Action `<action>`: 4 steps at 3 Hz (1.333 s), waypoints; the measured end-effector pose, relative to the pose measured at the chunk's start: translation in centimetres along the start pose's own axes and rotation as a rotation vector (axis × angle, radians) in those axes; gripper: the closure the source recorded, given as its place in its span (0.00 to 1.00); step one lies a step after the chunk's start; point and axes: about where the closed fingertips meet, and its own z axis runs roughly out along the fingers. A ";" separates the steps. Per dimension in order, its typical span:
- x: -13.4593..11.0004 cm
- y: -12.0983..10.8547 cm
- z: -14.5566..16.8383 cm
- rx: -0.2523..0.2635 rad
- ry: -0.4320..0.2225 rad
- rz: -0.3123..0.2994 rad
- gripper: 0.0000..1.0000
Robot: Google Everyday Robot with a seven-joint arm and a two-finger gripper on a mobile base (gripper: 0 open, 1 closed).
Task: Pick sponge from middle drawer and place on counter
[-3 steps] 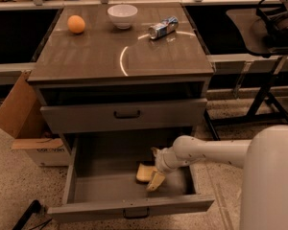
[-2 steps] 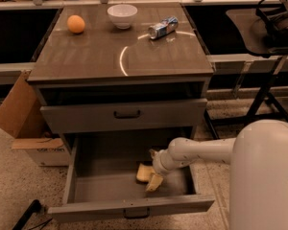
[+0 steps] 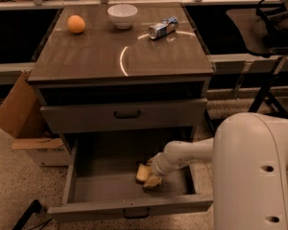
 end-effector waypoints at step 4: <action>-4.3 -0.7 -8.9 0.096 -0.152 -0.139 1.00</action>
Offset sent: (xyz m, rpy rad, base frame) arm -0.0043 -0.0158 0.1161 0.1266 -0.2192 0.0478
